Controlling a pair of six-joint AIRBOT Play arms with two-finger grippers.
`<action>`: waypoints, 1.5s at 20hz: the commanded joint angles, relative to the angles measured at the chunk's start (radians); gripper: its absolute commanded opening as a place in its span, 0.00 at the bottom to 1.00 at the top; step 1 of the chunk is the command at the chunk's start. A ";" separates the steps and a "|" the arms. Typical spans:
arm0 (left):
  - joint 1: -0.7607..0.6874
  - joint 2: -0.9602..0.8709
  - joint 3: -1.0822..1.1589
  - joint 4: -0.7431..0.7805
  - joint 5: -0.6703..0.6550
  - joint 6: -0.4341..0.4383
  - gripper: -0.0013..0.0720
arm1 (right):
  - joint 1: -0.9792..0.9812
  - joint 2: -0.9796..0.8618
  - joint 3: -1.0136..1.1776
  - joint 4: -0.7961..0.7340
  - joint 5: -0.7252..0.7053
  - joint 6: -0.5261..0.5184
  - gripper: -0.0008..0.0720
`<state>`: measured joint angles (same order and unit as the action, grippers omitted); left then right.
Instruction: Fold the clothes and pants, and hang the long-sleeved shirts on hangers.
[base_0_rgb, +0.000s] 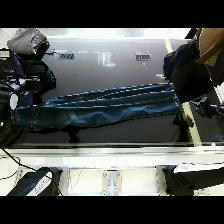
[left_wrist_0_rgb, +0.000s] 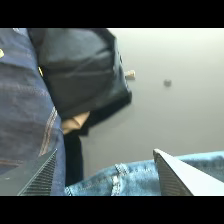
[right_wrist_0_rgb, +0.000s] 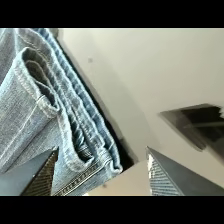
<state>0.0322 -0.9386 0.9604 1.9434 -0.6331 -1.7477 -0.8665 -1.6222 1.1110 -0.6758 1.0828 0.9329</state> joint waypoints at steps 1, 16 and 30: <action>-0.008 -0.001 0.000 0.000 -0.059 -0.004 0.96 | -0.007 -0.112 0.053 0.055 0.056 -0.055 0.87; -0.008 0.000 0.000 -0.018 -0.113 -0.029 0.96 | 0.179 -0.256 0.261 -0.116 0.131 0.051 0.77; -0.008 0.000 0.000 -0.033 -0.113 -0.029 0.96 | 0.169 -0.321 0.451 -0.235 0.320 0.157 0.77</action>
<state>0.0246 -0.9386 0.9607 1.9129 -0.7471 -1.7775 -0.6991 -1.9224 1.5555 -0.9409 1.3506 1.0962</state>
